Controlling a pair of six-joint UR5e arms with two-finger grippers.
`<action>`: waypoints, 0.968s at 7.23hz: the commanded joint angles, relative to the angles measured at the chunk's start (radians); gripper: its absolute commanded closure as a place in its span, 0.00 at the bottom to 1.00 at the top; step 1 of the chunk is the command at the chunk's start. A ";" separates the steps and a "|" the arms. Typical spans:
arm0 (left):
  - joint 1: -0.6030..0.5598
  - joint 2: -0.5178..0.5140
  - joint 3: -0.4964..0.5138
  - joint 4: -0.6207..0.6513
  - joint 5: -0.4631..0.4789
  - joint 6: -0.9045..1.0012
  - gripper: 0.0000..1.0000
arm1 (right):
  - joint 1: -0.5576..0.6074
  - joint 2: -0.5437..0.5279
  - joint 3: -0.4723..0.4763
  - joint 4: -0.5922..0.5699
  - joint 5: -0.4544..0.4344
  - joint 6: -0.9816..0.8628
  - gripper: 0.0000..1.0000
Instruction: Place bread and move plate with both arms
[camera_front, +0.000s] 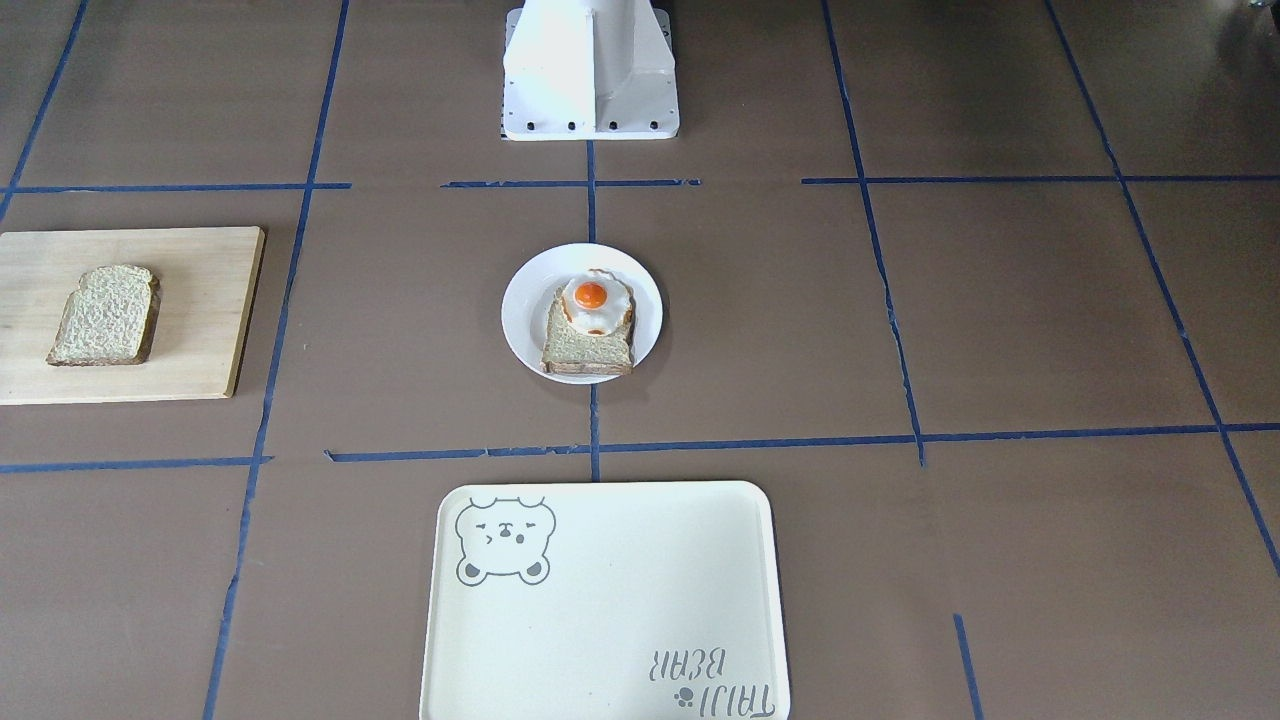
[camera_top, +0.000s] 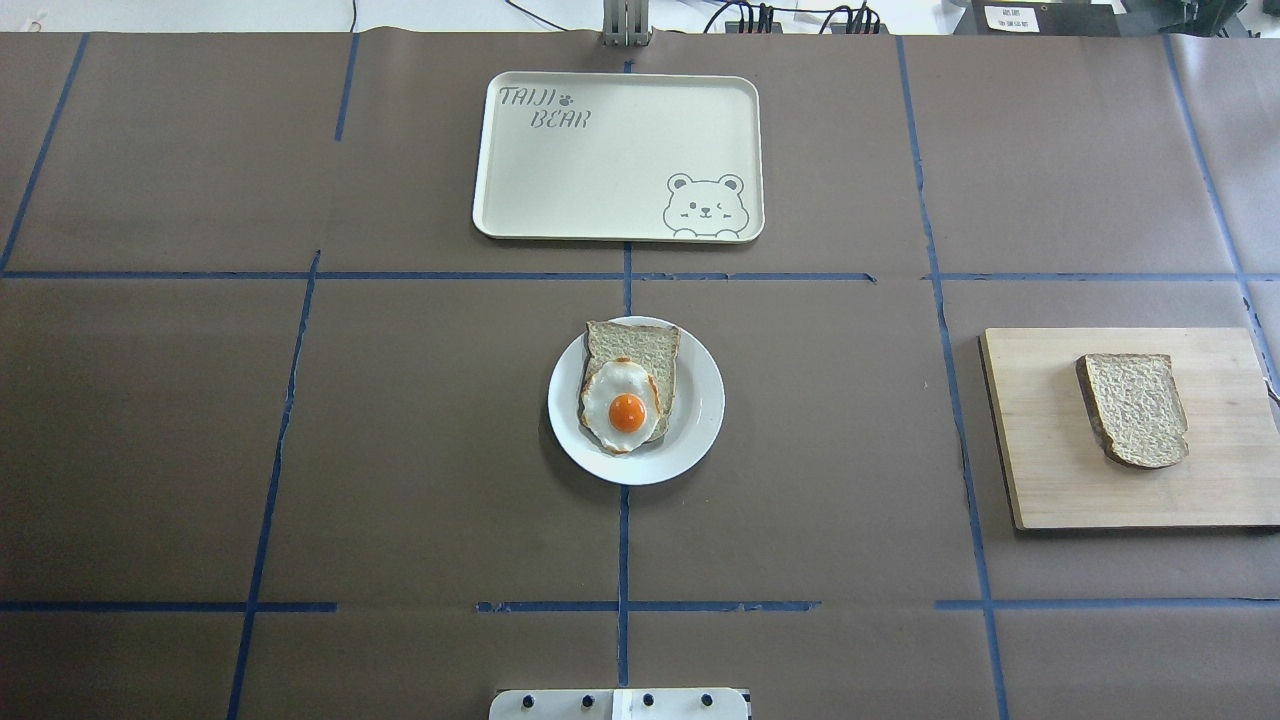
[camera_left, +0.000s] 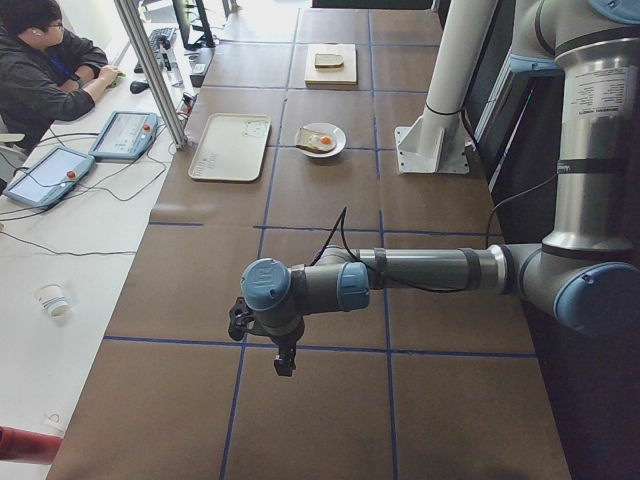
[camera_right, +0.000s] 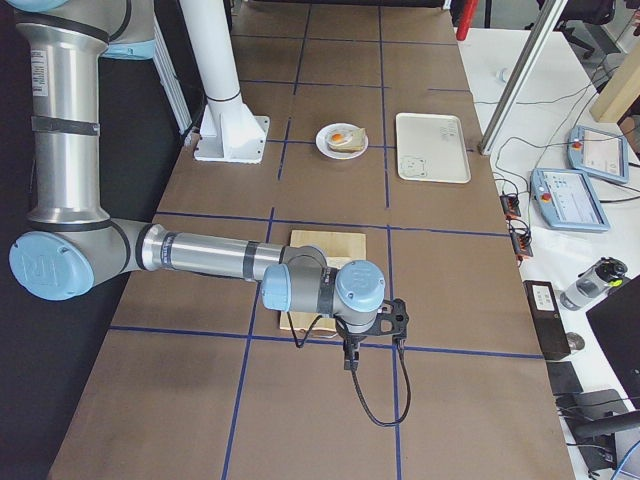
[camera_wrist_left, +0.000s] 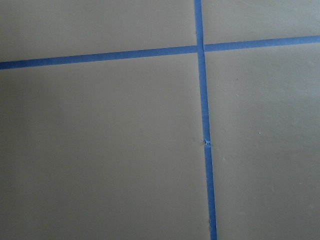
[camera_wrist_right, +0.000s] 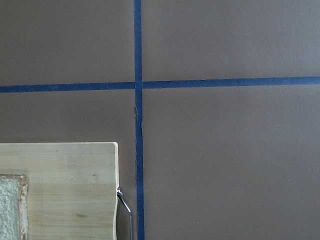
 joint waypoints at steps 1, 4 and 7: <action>0.000 0.000 -0.001 0.000 0.000 0.000 0.00 | 0.000 0.005 0.003 0.001 -0.005 0.007 0.00; 0.000 0.000 -0.003 0.000 -0.001 0.002 0.00 | 0.000 0.006 0.002 0.001 -0.005 0.008 0.00; 0.000 0.000 -0.002 0.000 0.000 0.003 0.00 | -0.003 0.021 0.007 0.001 -0.001 0.013 0.00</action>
